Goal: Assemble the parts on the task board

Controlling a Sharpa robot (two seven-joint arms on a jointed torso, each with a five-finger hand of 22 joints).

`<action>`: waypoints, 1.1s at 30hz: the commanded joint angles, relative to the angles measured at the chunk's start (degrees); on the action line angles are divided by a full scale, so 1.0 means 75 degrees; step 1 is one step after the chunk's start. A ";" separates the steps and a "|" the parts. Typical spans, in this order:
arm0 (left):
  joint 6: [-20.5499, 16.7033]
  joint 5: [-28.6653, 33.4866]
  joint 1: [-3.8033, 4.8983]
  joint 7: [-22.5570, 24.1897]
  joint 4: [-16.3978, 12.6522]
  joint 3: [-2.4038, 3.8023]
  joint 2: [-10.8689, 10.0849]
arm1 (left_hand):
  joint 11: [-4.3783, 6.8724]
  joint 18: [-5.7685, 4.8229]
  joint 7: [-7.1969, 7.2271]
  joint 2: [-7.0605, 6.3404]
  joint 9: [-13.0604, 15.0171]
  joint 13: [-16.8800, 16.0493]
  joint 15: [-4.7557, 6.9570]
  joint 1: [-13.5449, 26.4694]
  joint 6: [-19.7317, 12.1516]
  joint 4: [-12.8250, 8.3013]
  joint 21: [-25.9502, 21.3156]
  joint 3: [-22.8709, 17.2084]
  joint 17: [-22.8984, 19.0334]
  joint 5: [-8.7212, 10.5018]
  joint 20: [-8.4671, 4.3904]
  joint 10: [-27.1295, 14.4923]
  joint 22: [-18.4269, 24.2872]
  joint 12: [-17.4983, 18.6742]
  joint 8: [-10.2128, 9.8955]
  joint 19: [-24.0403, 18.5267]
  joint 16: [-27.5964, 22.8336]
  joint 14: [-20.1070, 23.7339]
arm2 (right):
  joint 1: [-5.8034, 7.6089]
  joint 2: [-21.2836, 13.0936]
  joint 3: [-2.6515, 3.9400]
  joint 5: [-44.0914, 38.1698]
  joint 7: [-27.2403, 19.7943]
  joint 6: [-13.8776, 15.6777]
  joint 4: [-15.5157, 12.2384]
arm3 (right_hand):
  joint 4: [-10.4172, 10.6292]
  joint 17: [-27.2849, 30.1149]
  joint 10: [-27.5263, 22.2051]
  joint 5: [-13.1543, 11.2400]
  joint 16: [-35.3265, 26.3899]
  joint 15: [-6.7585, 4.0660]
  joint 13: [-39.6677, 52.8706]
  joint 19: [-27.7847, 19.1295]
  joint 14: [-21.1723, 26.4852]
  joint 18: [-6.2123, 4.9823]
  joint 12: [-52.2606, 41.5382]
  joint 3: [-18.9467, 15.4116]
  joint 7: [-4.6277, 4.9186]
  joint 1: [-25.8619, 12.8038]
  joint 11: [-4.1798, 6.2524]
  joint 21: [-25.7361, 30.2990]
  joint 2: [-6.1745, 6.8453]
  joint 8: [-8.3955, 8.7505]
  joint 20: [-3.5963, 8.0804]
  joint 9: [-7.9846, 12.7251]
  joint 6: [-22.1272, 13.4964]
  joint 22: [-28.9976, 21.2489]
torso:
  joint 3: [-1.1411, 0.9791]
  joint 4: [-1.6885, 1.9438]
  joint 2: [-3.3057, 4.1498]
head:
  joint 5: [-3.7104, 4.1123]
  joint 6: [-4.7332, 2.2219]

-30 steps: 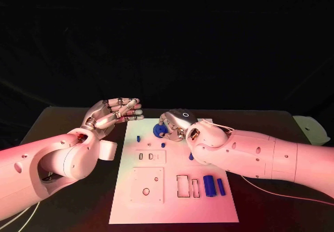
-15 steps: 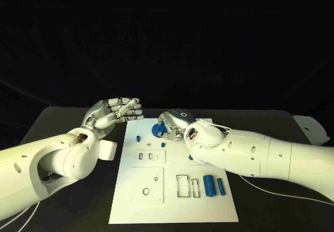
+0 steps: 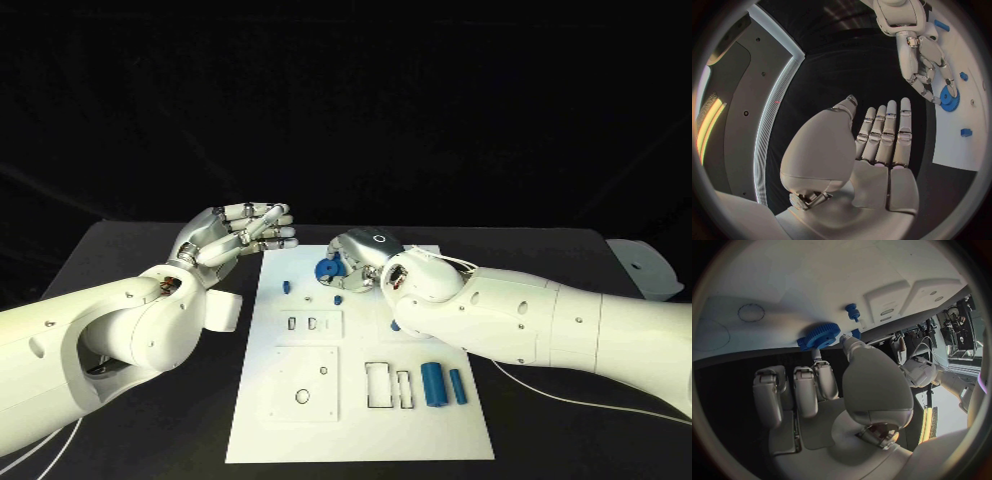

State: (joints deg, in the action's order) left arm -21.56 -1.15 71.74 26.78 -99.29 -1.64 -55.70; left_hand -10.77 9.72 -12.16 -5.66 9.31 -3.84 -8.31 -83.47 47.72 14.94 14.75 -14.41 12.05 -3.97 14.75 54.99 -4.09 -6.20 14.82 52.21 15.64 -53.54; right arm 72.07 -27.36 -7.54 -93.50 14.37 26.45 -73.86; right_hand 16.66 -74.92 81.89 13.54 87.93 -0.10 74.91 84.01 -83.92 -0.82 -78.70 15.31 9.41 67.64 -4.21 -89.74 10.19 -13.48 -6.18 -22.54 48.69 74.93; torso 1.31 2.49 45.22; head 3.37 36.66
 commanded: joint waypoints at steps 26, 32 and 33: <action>0.0130 -0.0033 0.0009 0.0038 0.0008 0.0008 -0.0003 | -0.0020 0.0114 -0.0203 -0.0004 -0.0008 0.0006 -0.0029 -0.0047 0.0021 0.0004 -0.0047 -0.0059 0.0008 0.0053 -0.0012 0.0053 0.0008 0.0021 -0.0030 0.0065 -0.0028 -0.0034 | -0.0008 -0.0396 -0.0006 0.0074 0.0047 -0.0254 -0.0320 | -0.0010 -0.1357 0.0083 0.0234 0.0081 0.0052 0.0896 0.0799 -0.0676 0.0109 -0.0116 -0.0026 -0.0035 -0.0224 -0.0026 -0.0035 -0.0151 0.0078 -0.0033 -0.0025 0.0082 0.2009 | -0.0007 -0.0002 0.0001 | -0.0027 0.0004; 0.0131 -0.0033 0.0008 0.0042 0.0016 0.0008 -0.0011 | -0.0020 0.0114 -0.0203 -0.0004 -0.0008 0.0006 -0.0029 -0.0047 0.0021 0.0004 -0.0047 -0.0059 0.0008 0.0053 -0.0012 0.0053 0.0008 0.0021 -0.0030 0.0065 -0.0028 -0.0034 | -0.0004 -0.0858 0.0014 0.0096 -0.0005 0.0267 -0.0728 | -0.0024 -0.1361 0.0123 0.0262 0.0083 0.0047 0.0938 0.0799 -0.0677 0.0109 -0.0169 0.0002 -0.0044 -0.0200 -0.0018 -0.0035 -0.0164 0.0076 -0.0031 -0.0031 0.0113 0.2009 | -0.0013 -0.0006 -0.0003 | -0.0023 -0.0017; 0.0130 -0.0033 0.0008 0.0042 0.0019 0.0008 -0.0015 | -0.0020 0.0114 -0.0203 -0.0004 -0.0008 0.0006 -0.0029 -0.0047 0.0021 0.0004 -0.0047 -0.0059 0.0008 0.0053 -0.0012 0.0053 0.0008 0.0021 -0.0030 0.0065 -0.0028 -0.0034 | 0.0005 -0.0993 0.0024 0.0142 -0.0047 0.0368 -0.0841 | -0.0029 -0.1367 0.0129 0.0267 0.0085 0.0045 0.0944 0.0799 -0.0678 0.0109 -0.0177 0.0012 -0.0046 -0.0187 -0.0016 -0.0035 -0.0164 0.0077 -0.0030 -0.0032 0.0120 0.2009 | -0.0013 -0.0015 -0.0005 | -0.0026 -0.0022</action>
State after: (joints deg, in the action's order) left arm -21.52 -1.15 71.74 26.67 -99.09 -1.64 -55.84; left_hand -10.77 9.72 -12.16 -5.65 9.32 -3.84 -8.31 -83.47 47.72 14.94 14.75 -14.40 12.03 -3.98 14.75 54.99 -4.10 -6.20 14.83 52.21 15.64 -53.54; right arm 72.05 -34.24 -7.42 -92.54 14.26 25.97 -79.50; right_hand 16.61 -74.91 82.47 15.21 88.17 -0.11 74.95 84.01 -83.92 -0.82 -79.83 15.36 9.17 66.20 -4.37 -89.74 9.21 -13.28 -6.17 -22.74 49.37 74.93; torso 1.21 2.46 45.23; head 3.16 36.62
